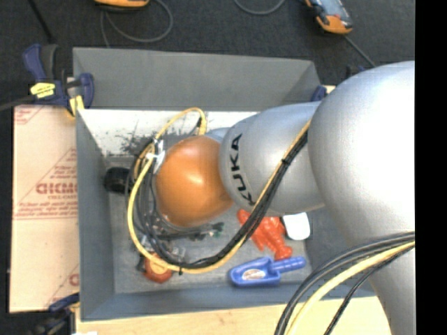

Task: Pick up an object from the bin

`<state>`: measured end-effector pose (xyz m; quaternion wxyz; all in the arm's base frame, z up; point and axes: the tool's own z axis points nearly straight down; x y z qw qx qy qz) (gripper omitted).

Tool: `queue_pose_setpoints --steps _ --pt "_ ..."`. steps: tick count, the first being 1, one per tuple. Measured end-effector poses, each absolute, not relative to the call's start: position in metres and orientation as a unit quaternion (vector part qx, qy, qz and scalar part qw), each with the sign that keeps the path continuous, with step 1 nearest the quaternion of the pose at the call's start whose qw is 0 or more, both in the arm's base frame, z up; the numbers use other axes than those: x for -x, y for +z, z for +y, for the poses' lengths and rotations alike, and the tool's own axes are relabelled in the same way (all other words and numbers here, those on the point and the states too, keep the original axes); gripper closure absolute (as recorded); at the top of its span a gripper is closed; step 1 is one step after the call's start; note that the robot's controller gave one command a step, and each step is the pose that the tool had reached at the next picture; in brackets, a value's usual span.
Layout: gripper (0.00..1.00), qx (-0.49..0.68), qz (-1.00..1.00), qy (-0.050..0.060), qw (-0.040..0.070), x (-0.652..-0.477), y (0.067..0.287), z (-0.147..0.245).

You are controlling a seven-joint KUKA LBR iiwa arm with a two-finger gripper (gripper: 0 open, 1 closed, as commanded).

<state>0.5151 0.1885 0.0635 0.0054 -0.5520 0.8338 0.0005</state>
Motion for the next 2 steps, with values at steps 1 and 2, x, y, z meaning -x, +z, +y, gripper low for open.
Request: queue_pose_setpoints --steps 1,2 --pt "1.0 0.57 0.822 0.001 0.0 -0.513 0.069 0.187" --pt "1.0 0.57 0.822 0.001 -0.001 -0.513 0.081 0.186"
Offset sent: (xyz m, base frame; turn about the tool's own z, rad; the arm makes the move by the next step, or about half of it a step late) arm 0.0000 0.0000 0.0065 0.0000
